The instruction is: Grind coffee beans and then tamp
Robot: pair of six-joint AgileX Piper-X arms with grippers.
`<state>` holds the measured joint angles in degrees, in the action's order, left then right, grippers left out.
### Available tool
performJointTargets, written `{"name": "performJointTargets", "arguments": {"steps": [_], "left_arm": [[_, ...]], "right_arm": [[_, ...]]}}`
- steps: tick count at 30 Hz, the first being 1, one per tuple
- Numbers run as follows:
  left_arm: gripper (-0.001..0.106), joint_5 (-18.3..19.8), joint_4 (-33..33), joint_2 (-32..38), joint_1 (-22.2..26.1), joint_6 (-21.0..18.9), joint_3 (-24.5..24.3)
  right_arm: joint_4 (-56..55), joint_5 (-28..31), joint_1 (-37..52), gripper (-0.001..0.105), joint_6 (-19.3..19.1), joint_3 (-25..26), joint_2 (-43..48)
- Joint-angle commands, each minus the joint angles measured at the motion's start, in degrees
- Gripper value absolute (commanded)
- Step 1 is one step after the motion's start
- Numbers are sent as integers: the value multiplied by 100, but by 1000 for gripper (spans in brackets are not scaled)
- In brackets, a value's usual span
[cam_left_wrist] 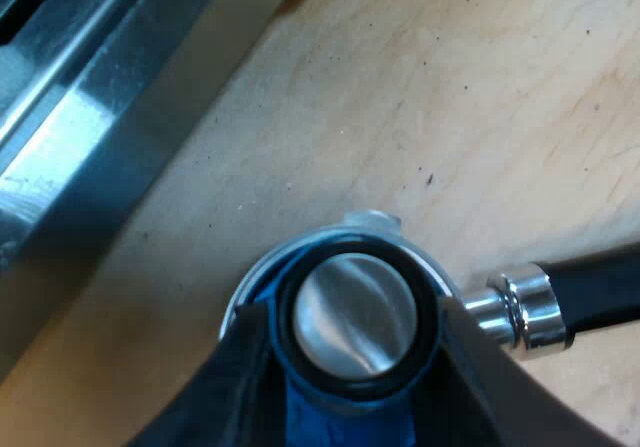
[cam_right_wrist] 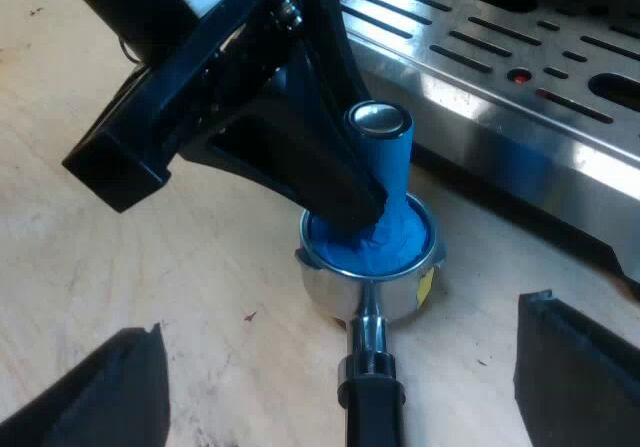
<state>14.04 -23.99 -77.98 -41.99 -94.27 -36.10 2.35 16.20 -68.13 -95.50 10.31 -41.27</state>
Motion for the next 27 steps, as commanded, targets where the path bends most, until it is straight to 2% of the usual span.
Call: {"name": "performJointTargets", "arguments": {"steps": [1, 9, 12, 27], "left_arm": [[0, -344, -1104, -290, -85, -80, 380], [0, -410, -1060, 437, -85, -81, 380], [0, -410, -1023, 637, -85, -81, 351], [0, -410, -1190, 1063, -85, -97, -368]], "right_arm": [[43, 48, -12, 71, -82, 17, 54], [56, 23, -12, 71, -82, 17, 54], [170, 23, -12, 71, -289, 17, 54], [393, -21, -12, 71, -374, 17, 54]]}}
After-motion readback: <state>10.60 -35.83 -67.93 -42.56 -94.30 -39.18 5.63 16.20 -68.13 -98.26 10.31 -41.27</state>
